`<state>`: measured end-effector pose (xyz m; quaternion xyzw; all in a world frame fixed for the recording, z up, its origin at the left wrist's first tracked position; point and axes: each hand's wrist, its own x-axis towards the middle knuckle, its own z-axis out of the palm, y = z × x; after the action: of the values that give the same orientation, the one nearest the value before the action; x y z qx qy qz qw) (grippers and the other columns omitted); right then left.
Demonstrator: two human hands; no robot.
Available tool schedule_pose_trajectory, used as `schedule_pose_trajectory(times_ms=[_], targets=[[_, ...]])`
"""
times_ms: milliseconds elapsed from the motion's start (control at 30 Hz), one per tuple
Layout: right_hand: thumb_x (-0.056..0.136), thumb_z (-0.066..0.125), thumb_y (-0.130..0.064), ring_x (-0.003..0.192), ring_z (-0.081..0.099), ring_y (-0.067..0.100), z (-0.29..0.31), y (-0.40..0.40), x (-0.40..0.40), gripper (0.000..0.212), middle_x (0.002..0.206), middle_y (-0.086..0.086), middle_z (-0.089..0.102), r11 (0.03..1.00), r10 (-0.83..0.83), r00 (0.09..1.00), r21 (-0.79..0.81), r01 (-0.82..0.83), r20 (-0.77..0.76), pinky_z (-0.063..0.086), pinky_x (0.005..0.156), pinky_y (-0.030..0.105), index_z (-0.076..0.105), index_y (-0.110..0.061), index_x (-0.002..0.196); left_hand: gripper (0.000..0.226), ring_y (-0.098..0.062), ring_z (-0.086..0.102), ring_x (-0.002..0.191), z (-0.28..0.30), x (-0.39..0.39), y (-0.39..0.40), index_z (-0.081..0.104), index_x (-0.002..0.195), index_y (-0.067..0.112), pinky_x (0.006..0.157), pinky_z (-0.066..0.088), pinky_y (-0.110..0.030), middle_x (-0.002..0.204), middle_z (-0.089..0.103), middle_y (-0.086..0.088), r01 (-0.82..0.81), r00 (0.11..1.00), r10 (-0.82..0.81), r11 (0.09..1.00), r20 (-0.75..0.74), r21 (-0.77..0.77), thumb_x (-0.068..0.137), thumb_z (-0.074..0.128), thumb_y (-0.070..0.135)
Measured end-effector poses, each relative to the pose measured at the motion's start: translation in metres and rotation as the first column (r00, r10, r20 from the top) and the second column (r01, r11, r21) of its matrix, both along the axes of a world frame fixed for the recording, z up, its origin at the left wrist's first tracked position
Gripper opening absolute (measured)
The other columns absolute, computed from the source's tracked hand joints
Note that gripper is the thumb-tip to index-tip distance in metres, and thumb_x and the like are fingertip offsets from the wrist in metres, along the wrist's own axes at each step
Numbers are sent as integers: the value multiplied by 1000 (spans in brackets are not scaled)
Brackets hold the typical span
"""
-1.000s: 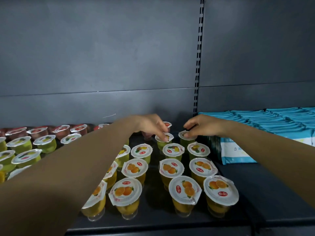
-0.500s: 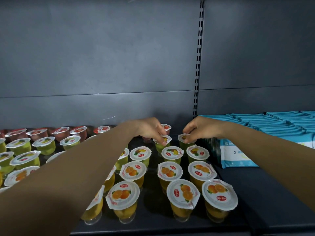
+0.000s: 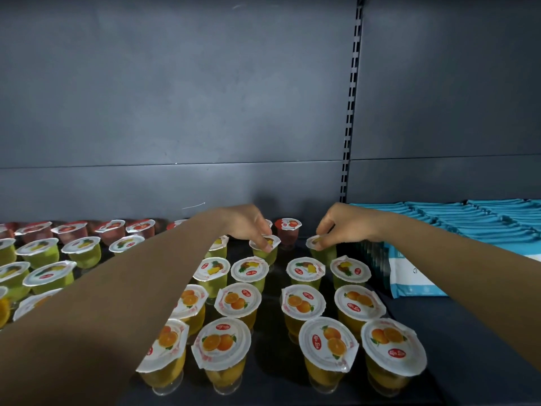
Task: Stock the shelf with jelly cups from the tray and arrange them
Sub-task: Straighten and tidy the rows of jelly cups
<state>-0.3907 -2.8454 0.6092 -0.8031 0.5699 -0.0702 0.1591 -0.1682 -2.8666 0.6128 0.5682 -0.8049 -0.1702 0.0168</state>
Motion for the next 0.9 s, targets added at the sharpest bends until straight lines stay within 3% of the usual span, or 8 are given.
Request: schedule_pose_trajectory(times_ms=[133, 267, 533, 700, 833, 900], targets=[[85, 68, -32, 92, 63, 11, -3, 2, -10, 25, 98, -2, 71, 999, -37, 996, 41, 34, 82, 50, 86, 29, 74, -14, 100, 45, -18, 48, 123, -1, 1, -2, 61, 125, 22, 104, 37, -35, 136, 53, 4, -8, 1000, 8, 1000, -17, 12, 82, 70, 32], [86, 68, -31, 97, 61, 8, -6, 4, -15, 29, 107, -6, 69, 997, -56, 988, 64, 47, 142, 48, 88, 26, 71, -15, 110, 45, -19, 47, 124, -1, -1, -3, 60, 126, 22, 105, 36, -36, 136, 53, 3, -19, 1000, 19, 1000, -11, 11, 83, 70, 30], [84, 69, -34, 95, 63, 9, -2, 3, -18, 24, 98, -7, 71, 999, -23, 998, 50, 20, 66, 49, 90, 32, 74, -16, 100, 45, -20, 47, 124, -1, -1, -2, 60, 126, 22, 104, 37, -36, 137, 52, 3, -29, 1000, 29, 1000, -10, 4, 83, 70, 29], [86, 65, -33, 74, 54, 15, 0, 3, -9, 34, 85, 18, 61, 1000, -14, 998, 13, 15, -56, 44, 70, 30, 70, 0, 91, 47, -19, 46, 126, 0, -2, 2, 58, 128, 20, 104, 35, -35, 138, 52, 3, -8, 1000, 8, 1000, 8, -8, 84, 69, 29], [87, 64, -32, 65, 42, 15, 3, 5, -1, 35, 70, 7, 45, 999, -52, 991, -7, 52, -124, 34, 61, 29, 61, 1, 76, 45, -19, 48, 122, 2, -4, 3, 60, 126, 18, 98, 37, -32, 136, 53, 2, 5, 999, -4, 1000, 32, -26, 84, 69, 30], [87, 64, -33, 66, 43, 16, 3, 4, 2, 36, 71, 8, 47, 998, -60, 991, -13, 59, -120, 35, 61, 28, 63, 1, 77, 45, -19, 49, 122, 2, -4, 4, 60, 126, 18, 99, 37, -33, 136, 53, 2, 10, 999, -9, 1000, 41, -29, 84, 69, 30]])
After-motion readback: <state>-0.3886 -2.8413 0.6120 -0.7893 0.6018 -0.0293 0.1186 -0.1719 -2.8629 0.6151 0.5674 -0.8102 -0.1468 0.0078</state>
